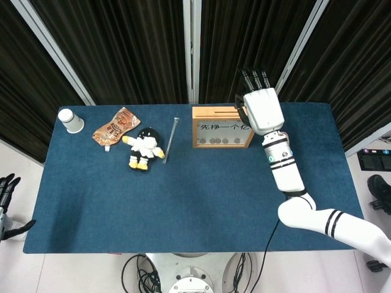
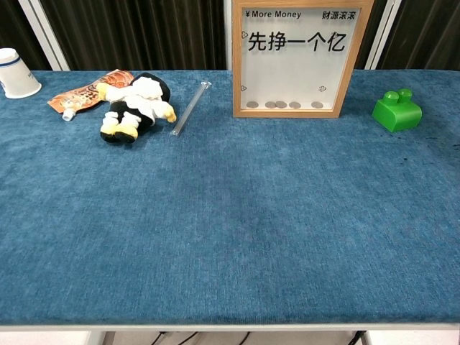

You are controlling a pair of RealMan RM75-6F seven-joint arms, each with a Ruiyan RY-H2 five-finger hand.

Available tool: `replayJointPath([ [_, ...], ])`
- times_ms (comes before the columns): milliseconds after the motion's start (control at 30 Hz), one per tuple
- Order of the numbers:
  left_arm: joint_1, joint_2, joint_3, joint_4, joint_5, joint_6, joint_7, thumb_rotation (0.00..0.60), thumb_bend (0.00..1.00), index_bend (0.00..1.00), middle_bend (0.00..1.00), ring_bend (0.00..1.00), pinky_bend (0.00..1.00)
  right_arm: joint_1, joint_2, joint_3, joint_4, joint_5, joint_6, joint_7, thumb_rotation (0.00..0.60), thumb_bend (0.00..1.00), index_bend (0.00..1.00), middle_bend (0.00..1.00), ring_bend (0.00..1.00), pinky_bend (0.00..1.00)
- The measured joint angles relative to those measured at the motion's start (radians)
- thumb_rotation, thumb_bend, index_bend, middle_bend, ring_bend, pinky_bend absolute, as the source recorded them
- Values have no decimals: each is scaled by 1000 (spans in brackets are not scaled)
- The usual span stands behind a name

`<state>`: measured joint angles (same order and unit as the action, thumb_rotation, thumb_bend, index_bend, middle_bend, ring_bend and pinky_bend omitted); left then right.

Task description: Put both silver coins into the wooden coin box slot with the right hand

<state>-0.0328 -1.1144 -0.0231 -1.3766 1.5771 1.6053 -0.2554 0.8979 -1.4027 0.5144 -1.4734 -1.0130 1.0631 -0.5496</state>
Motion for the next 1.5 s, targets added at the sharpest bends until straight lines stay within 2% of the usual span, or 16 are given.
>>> replayJointPath([
  [467,-2,1,2,11,-5,-11,-25,600,68,54,0,0,0,143,-46,22,29,516,-18,-263,600,350,700,58,0,0],
  [600,-2,0,2,13,-6,-14,-30,600,68,54,0,0,0,189,-54,21,38,620,-12,-303,600,350,701,58,0,0],
  [767,-3,0,1,19,-10,-18,-42,600,68,54,0,0,0,232,-72,11,69,671,-7,-312,600,350,701,58,0,0],
  [1300,0,-2,-1,37,-18,-17,-59,600,68,54,0,0,0,274,-107,-31,130,712,-17,-286,600,350,700,56,0,0],
  [1400,1,-2,-1,38,-19,-18,-59,600,69,54,0,0,0,278,-107,-37,132,713,-26,-281,600,350,614,45,0,0],
  [1500,1,-3,-2,39,-21,-18,-58,600,68,54,0,0,0,280,-106,-42,133,712,-30,-273,600,349,426,35,0,0],
])
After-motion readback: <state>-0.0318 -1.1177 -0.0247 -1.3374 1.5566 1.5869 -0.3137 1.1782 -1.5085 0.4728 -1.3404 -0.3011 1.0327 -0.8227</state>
